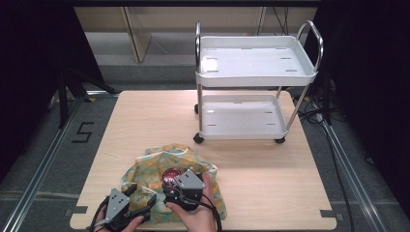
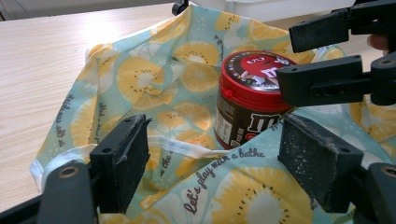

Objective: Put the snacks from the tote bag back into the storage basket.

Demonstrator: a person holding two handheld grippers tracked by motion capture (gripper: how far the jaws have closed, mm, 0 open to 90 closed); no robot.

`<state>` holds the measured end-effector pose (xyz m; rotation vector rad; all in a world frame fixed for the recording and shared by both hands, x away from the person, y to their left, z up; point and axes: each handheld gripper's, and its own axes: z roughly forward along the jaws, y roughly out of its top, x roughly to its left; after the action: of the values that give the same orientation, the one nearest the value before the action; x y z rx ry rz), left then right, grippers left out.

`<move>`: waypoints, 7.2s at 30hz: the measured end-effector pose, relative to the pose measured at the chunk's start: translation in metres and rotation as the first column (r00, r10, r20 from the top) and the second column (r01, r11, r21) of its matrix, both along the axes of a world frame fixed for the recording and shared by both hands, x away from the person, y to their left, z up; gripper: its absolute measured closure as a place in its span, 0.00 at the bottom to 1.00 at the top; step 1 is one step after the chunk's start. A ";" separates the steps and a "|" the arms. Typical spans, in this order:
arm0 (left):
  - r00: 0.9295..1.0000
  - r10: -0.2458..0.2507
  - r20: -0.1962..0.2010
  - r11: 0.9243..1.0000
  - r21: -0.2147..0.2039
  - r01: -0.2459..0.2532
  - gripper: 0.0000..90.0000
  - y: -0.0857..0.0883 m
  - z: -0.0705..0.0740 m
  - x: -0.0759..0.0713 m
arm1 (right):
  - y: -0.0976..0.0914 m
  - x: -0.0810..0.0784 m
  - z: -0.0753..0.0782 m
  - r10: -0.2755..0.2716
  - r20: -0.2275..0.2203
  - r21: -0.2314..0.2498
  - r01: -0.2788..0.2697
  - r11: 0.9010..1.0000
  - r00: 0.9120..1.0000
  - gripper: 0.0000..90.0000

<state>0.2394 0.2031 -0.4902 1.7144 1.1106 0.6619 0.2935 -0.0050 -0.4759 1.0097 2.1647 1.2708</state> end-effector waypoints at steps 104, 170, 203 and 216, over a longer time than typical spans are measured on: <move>1.000 0.000 -0.015 1.000 0.020 0.000 0.26 0.001 -0.004 0.001 | 0.016 0.012 -0.016 0.020 -0.032 -0.004 -0.020 1.000 0.999 0.29; 1.000 0.010 -0.004 1.000 0.015 -0.010 0.26 0.003 -0.001 0.000 | -0.014 0.025 0.038 -0.027 0.062 0.086 0.022 0.996 0.998 0.30; 1.000 0.007 -0.003 1.000 0.014 -0.007 0.26 0.001 -0.002 0.001 | -0.035 0.035 0.052 -0.080 0.049 0.116 0.074 0.990 0.996 0.30; 1.000 0.010 -0.002 1.000 0.007 -0.010 0.26 0.001 -0.002 0.000 | -0.042 0.041 0.053 -0.094 0.073 0.089 0.087 0.992 0.993 0.30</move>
<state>0.2396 0.2039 -0.4917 1.7167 1.1199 0.6712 0.3348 -0.0466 -0.4228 1.0626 1.9990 1.3471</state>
